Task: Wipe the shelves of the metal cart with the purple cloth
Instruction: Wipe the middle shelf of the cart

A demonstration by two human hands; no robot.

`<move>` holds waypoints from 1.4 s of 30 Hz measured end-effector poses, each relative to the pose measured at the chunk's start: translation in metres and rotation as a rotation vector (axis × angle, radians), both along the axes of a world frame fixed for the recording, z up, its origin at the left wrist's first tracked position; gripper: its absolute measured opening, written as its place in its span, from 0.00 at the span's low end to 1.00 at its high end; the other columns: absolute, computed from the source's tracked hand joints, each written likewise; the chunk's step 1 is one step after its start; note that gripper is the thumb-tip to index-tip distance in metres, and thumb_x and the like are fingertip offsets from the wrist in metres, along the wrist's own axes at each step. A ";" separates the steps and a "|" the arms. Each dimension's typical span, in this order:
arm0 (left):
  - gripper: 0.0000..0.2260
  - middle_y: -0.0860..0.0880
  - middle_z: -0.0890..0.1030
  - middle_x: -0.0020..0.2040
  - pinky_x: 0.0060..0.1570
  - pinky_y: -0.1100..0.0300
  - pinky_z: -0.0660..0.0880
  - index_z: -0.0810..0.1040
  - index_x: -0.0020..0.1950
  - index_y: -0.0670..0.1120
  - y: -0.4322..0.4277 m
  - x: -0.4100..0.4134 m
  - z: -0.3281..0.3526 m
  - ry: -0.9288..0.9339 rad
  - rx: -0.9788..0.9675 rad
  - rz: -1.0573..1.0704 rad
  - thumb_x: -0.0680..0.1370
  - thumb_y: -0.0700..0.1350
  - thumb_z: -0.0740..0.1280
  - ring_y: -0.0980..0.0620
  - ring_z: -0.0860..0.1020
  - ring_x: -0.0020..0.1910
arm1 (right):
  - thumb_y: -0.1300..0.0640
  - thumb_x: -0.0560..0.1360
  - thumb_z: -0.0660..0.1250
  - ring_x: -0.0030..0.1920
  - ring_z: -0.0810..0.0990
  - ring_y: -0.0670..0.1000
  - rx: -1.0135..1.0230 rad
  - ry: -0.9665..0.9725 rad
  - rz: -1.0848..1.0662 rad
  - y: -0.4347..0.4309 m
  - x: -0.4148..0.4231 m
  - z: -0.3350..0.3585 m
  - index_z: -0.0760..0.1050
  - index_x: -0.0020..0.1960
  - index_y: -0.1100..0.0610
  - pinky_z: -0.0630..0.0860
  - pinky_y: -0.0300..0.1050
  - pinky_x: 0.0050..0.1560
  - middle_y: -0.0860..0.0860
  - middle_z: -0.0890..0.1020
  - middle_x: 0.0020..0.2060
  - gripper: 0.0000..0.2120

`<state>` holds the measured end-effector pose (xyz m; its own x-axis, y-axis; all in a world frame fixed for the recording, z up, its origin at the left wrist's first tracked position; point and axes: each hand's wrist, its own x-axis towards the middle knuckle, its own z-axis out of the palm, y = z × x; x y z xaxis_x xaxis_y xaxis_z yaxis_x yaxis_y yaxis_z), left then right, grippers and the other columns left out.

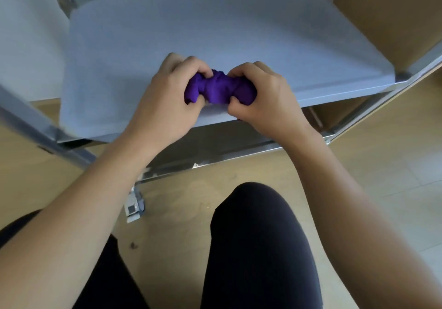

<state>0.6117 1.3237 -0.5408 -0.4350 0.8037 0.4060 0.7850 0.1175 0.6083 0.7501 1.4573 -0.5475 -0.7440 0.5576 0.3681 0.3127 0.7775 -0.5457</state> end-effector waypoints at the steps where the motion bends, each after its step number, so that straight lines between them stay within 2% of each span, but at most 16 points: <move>1: 0.14 0.46 0.74 0.53 0.47 0.66 0.70 0.77 0.55 0.46 -0.015 0.003 0.000 0.011 0.005 -0.019 0.71 0.37 0.71 0.54 0.74 0.47 | 0.54 0.66 0.66 0.41 0.78 0.50 -0.004 0.010 0.016 -0.012 0.004 0.000 0.78 0.54 0.53 0.77 0.51 0.42 0.47 0.78 0.46 0.16; 6: 0.14 0.46 0.73 0.53 0.43 0.53 0.75 0.78 0.56 0.43 -0.080 0.022 -0.020 0.083 -0.034 -0.091 0.72 0.38 0.73 0.49 0.76 0.46 | 0.53 0.65 0.67 0.45 0.79 0.49 -0.057 -0.049 0.092 -0.061 0.026 -0.015 0.79 0.54 0.51 0.77 0.50 0.45 0.45 0.79 0.47 0.17; 10: 0.12 0.51 0.73 0.51 0.36 0.51 0.75 0.78 0.54 0.45 -0.098 0.017 -0.051 0.091 -0.178 -0.175 0.71 0.39 0.73 0.50 0.76 0.40 | 0.52 0.64 0.66 0.45 0.80 0.46 -0.097 -0.179 0.145 -0.076 0.030 -0.046 0.79 0.54 0.47 0.78 0.48 0.45 0.43 0.79 0.48 0.18; 12: 0.11 0.52 0.73 0.51 0.34 0.54 0.74 0.78 0.53 0.48 -0.094 0.012 -0.064 0.095 -0.260 -0.200 0.72 0.40 0.72 0.52 0.74 0.38 | 0.52 0.65 0.66 0.44 0.80 0.46 -0.113 -0.244 0.142 -0.076 0.027 -0.063 0.79 0.54 0.47 0.78 0.49 0.45 0.42 0.79 0.48 0.18; 19: 0.10 0.48 0.73 0.55 0.36 0.50 0.76 0.76 0.57 0.44 -0.089 -0.001 -0.103 0.139 -0.299 -0.175 0.75 0.41 0.68 0.47 0.77 0.40 | 0.52 0.68 0.65 0.44 0.80 0.55 -0.037 -0.274 0.096 -0.072 0.009 -0.098 0.79 0.58 0.48 0.79 0.51 0.44 0.46 0.78 0.51 0.18; 23: 0.10 0.48 0.73 0.59 0.43 0.51 0.77 0.76 0.58 0.43 -0.090 -0.003 -0.109 0.131 -0.271 -0.132 0.77 0.39 0.65 0.46 0.78 0.48 | 0.50 0.70 0.66 0.46 0.79 0.56 -0.035 -0.277 0.096 -0.076 0.005 -0.111 0.78 0.60 0.46 0.79 0.52 0.45 0.46 0.78 0.52 0.18; 25: 0.09 0.47 0.74 0.62 0.49 0.50 0.76 0.76 0.57 0.42 -0.089 -0.006 -0.112 0.148 -0.269 -0.125 0.77 0.39 0.65 0.46 0.77 0.54 | 0.47 0.71 0.64 0.47 0.78 0.56 -0.032 -0.300 0.092 -0.079 0.003 -0.116 0.76 0.62 0.45 0.79 0.54 0.47 0.46 0.77 0.53 0.20; 27: 0.07 0.48 0.78 0.57 0.51 0.48 0.75 0.76 0.56 0.43 -0.089 -0.007 -0.112 0.148 -0.269 -0.115 0.78 0.41 0.65 0.46 0.76 0.54 | 0.39 0.71 0.62 0.49 0.76 0.56 -0.007 -0.338 0.101 -0.083 0.001 -0.117 0.74 0.65 0.43 0.78 0.53 0.52 0.46 0.75 0.55 0.23; 29: 0.06 0.50 0.79 0.48 0.45 0.52 0.73 0.75 0.55 0.44 -0.090 -0.006 -0.109 0.094 -0.255 -0.096 0.80 0.43 0.63 0.48 0.76 0.47 | 0.29 0.66 0.64 0.50 0.73 0.55 0.039 -0.422 0.134 -0.086 -0.002 -0.115 0.72 0.68 0.42 0.75 0.49 0.56 0.46 0.74 0.57 0.34; 31: 0.06 0.52 0.78 0.45 0.40 0.57 0.71 0.74 0.56 0.44 -0.091 -0.006 -0.108 0.008 -0.251 -0.080 0.81 0.45 0.62 0.51 0.75 0.42 | 0.26 0.60 0.68 0.50 0.71 0.55 0.085 -0.516 0.164 -0.087 -0.007 -0.115 0.70 0.69 0.43 0.73 0.48 0.56 0.47 0.74 0.58 0.42; 32: 0.07 0.53 0.77 0.45 0.39 0.58 0.71 0.74 0.56 0.45 -0.091 -0.007 -0.108 -0.032 -0.259 -0.080 0.81 0.45 0.61 0.52 0.75 0.42 | 0.28 0.60 0.70 0.49 0.71 0.55 0.096 -0.545 0.171 -0.089 -0.010 -0.117 0.71 0.68 0.44 0.74 0.49 0.56 0.47 0.74 0.57 0.40; 34: 0.07 0.53 0.78 0.46 0.41 0.58 0.72 0.73 0.57 0.47 -0.092 -0.011 -0.112 -0.113 -0.276 -0.083 0.81 0.47 0.60 0.53 0.75 0.43 | 0.39 0.66 0.72 0.48 0.70 0.57 0.131 -0.514 0.153 -0.093 -0.015 -0.123 0.76 0.61 0.48 0.75 0.54 0.52 0.48 0.76 0.56 0.27; 36: 0.07 0.53 0.78 0.46 0.40 0.58 0.71 0.73 0.56 0.48 -0.093 -0.016 -0.114 -0.172 -0.291 -0.070 0.81 0.49 0.60 0.53 0.75 0.44 | 0.47 0.70 0.68 0.50 0.71 0.60 0.140 -0.431 0.106 -0.095 -0.018 -0.127 0.80 0.54 0.51 0.74 0.55 0.51 0.49 0.77 0.57 0.15; 38: 0.09 0.54 0.78 0.46 0.39 0.59 0.68 0.72 0.56 0.49 -0.095 -0.020 -0.117 -0.185 -0.328 -0.059 0.81 0.52 0.60 0.53 0.75 0.43 | 0.51 0.71 0.65 0.56 0.72 0.60 0.043 -0.407 0.107 -0.096 -0.021 -0.129 0.80 0.52 0.53 0.71 0.54 0.53 0.49 0.77 0.58 0.12; 40: 0.12 0.55 0.76 0.46 0.38 0.61 0.68 0.70 0.57 0.50 -0.096 -0.024 -0.118 -0.215 -0.401 -0.076 0.80 0.56 0.61 0.55 0.74 0.43 | 0.55 0.71 0.63 0.52 0.75 0.58 -0.064 -0.390 0.158 -0.097 -0.025 -0.127 0.78 0.48 0.55 0.74 0.54 0.54 0.50 0.79 0.52 0.08; 42: 0.19 0.57 0.74 0.48 0.39 0.63 0.70 0.67 0.60 0.52 -0.097 -0.026 -0.118 -0.251 -0.490 -0.112 0.75 0.59 0.67 0.59 0.74 0.44 | 0.59 0.71 0.62 0.43 0.78 0.56 -0.154 -0.375 0.202 -0.097 -0.027 -0.127 0.72 0.43 0.54 0.77 0.55 0.47 0.51 0.79 0.42 0.02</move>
<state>0.5853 1.2264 -0.6586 -0.3713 0.9191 -0.1318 0.6473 0.3579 0.6730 0.7234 1.3599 -0.6750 -0.9097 0.4145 -0.0239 0.3612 0.7618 -0.5378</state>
